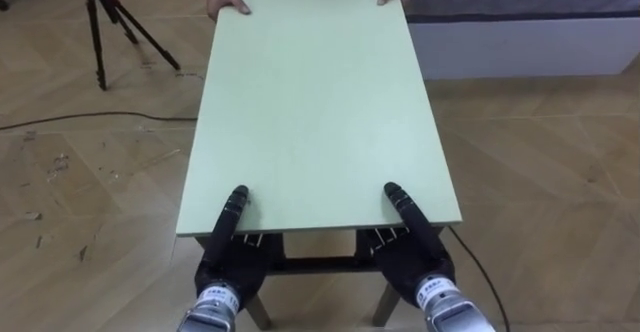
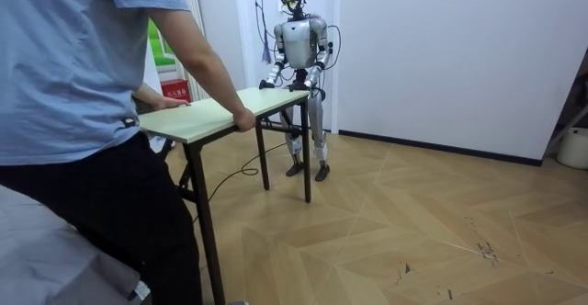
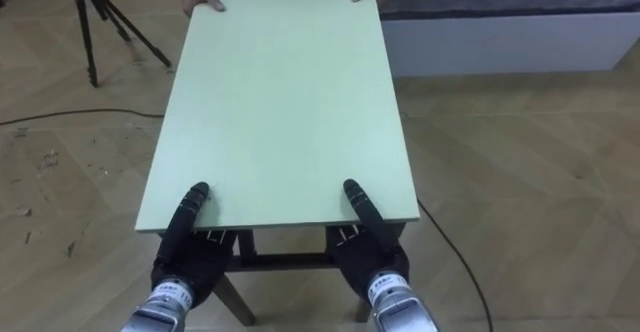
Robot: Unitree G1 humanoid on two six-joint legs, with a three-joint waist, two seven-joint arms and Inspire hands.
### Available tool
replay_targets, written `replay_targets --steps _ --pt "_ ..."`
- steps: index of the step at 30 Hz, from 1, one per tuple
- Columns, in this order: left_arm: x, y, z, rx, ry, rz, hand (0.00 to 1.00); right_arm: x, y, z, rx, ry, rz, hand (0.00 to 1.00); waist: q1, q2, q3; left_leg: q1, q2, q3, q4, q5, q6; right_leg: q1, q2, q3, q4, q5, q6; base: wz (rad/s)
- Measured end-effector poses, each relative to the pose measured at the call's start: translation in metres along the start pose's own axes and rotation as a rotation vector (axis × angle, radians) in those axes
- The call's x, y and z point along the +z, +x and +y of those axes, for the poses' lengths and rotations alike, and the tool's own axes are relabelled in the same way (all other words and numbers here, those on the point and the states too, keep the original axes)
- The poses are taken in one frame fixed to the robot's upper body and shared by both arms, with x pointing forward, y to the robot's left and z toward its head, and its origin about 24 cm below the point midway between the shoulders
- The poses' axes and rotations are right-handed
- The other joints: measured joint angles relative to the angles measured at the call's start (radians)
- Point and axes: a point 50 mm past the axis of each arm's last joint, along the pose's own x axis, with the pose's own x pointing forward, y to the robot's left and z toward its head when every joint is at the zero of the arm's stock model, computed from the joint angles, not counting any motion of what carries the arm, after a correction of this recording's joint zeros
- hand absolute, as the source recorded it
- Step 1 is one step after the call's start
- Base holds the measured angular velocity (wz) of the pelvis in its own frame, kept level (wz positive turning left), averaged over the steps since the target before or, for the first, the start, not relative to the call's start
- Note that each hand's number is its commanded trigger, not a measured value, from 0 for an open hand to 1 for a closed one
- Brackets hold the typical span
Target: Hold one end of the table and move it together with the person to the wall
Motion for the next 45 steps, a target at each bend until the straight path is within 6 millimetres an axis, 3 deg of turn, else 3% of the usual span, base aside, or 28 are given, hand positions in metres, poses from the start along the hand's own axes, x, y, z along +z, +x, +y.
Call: replay_targets --steps 29,36,45 --pt "-0.004 -0.001 -0.002 -0.051 0.058 -0.005 1.00 0.001 -0.004 -0.002 0.057 -0.062 -0.061 1.00 -0.008 -0.011 0.0087 0.004 0.000 -0.002 0.000 0.000 0.000 0.007 0.001 0.000 -0.002 -0.001 0.001 0.00" --pt "-0.004 -0.002 -0.002 -0.055 0.057 -0.005 1.00 0.001 -0.006 -0.003 0.071 -0.063 -0.065 1.00 0.003 -0.021 0.0155 0.006 0.002 0.002 -0.002 0.000 0.000 0.005 0.008 0.015 -0.006 -0.001 0.001 -0.03" --pt "-0.004 -0.009 -0.009 -0.090 0.046 -0.010 1.00 0.004 -0.012 0.003 0.109 -0.061 -0.074 1.00 0.025 -0.022 0.0146 -0.006 0.006 0.002 0.001 -0.001 0.000 -0.012 0.012 0.026 -0.002 0.001 -0.002 -0.05"
